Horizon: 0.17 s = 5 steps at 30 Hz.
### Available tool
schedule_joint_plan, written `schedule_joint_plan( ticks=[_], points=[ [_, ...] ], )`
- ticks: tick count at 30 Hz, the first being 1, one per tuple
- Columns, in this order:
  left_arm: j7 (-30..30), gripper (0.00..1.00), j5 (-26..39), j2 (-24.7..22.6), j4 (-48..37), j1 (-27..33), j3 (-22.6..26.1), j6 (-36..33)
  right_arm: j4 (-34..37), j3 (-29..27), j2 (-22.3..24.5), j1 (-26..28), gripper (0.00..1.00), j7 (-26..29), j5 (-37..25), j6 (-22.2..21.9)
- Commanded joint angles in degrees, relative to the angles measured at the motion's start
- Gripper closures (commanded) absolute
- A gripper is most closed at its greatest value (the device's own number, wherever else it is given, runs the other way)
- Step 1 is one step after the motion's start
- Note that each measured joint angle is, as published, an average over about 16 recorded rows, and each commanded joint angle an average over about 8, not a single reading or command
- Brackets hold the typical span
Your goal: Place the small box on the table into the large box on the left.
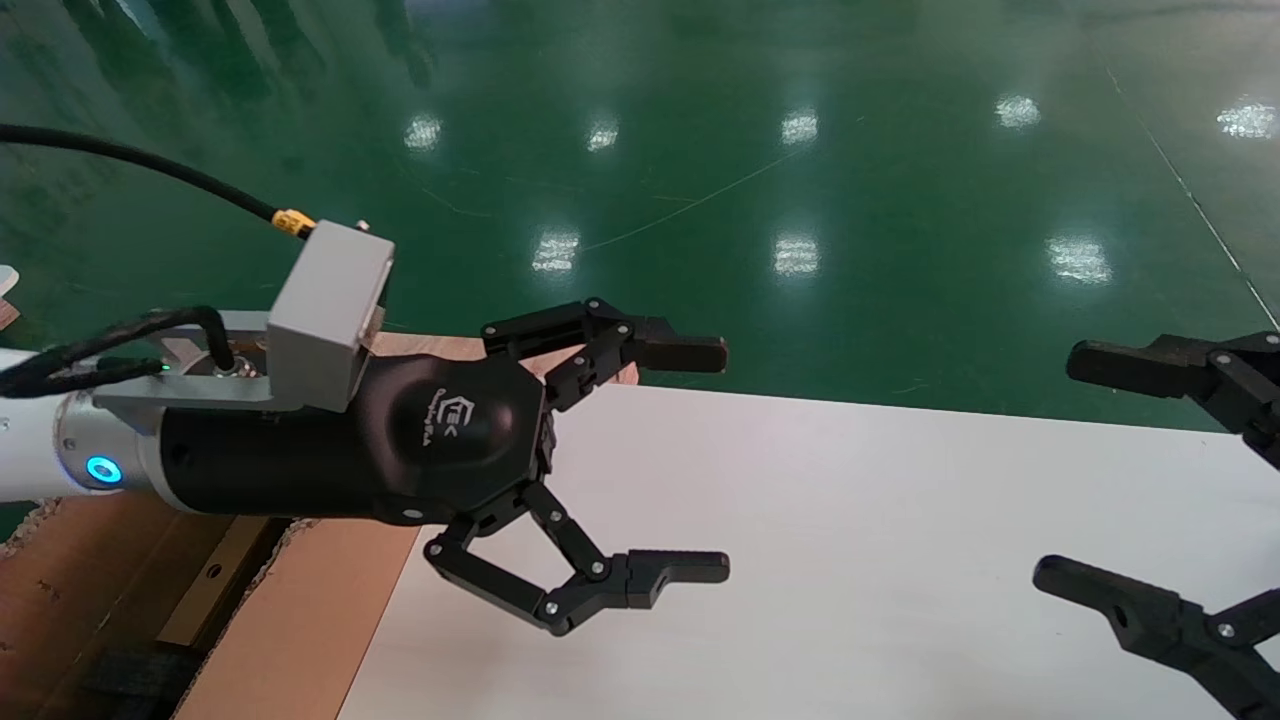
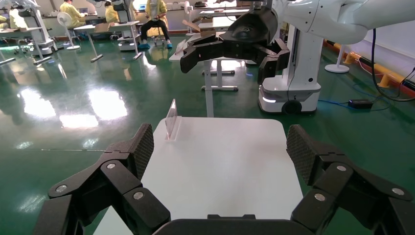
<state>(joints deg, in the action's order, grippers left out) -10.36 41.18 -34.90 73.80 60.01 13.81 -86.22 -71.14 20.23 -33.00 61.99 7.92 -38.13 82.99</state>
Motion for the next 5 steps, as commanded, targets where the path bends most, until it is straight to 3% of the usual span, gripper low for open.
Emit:
schedule_joint_plan(
  ticks=[1,5],
  points=[
    [-0.1,0.0,0.2,0.0,-0.1,0.4,0.5,0.1,0.0,0.0,0.0,0.0,0.0,0.0,0.0,0.0],
    [-0.2,0.0,0.3,0.0,-0.1,0.6,0.9,0.2,0.0,0.0,0.0,0.0,0.0,0.0,0.0,0.0]
  ],
)
